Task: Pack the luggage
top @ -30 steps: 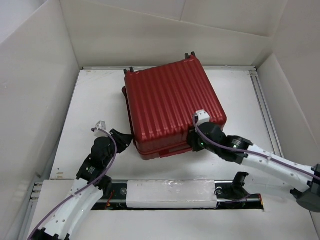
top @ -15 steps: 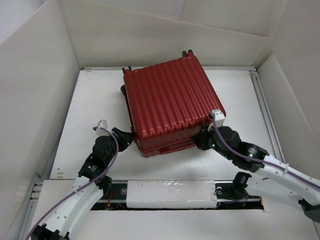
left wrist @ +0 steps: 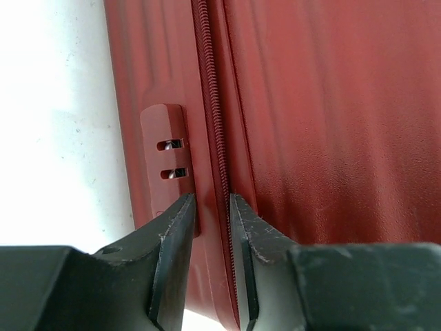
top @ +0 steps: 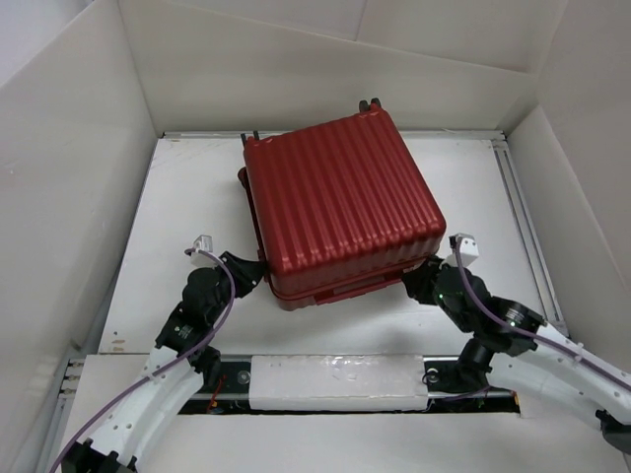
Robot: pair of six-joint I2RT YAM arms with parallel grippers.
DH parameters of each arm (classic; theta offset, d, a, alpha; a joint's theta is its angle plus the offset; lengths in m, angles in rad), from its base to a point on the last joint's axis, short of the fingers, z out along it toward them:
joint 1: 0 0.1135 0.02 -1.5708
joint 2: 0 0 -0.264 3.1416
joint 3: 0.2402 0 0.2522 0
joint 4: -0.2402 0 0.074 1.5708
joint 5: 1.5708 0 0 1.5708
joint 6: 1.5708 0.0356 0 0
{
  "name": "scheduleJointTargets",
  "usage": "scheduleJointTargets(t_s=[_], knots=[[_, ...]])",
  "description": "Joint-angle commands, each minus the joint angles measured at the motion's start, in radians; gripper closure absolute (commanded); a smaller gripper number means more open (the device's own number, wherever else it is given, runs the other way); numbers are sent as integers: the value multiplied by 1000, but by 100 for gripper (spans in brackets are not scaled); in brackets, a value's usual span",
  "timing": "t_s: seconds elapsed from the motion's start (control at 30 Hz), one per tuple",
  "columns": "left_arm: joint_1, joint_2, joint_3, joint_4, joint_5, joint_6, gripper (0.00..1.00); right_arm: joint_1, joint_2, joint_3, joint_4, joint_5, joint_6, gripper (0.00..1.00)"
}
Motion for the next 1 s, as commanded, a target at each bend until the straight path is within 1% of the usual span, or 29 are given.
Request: scheduleJointTargets(t_s=[0.0,0.1,0.17,0.2,0.4,0.53,0.73,0.77,0.8,0.97], knots=[[-4,-12,-16,4,69,26,77,-20,72,19,9,52,47,64],[-4,-12,-7,4,78,35,77,-43,138,10,49,61,47,62],[-4,-12,2,4,79,47,77,-53,161,-16,61,76,88,61],[-4,-12,3,-5,79,48,77,-63,161,-27,73,77,88,59],[-4,-12,-7,-5,97,57,79,-74,161,-50,104,121,110,59],[-4,-21,-16,4,97,57,79,-94,185,-69,167,130,65,59],[-4,-21,-27,14,106,57,81,-94,209,-102,297,153,-60,63],[-4,-21,-27,14,106,57,81,-94,209,-102,297,153,-70,63],[-4,-21,-27,14,106,57,81,-103,209,-102,297,169,-70,65],[-4,-21,-17,3,97,66,82,-125,228,-113,339,178,-90,67]])
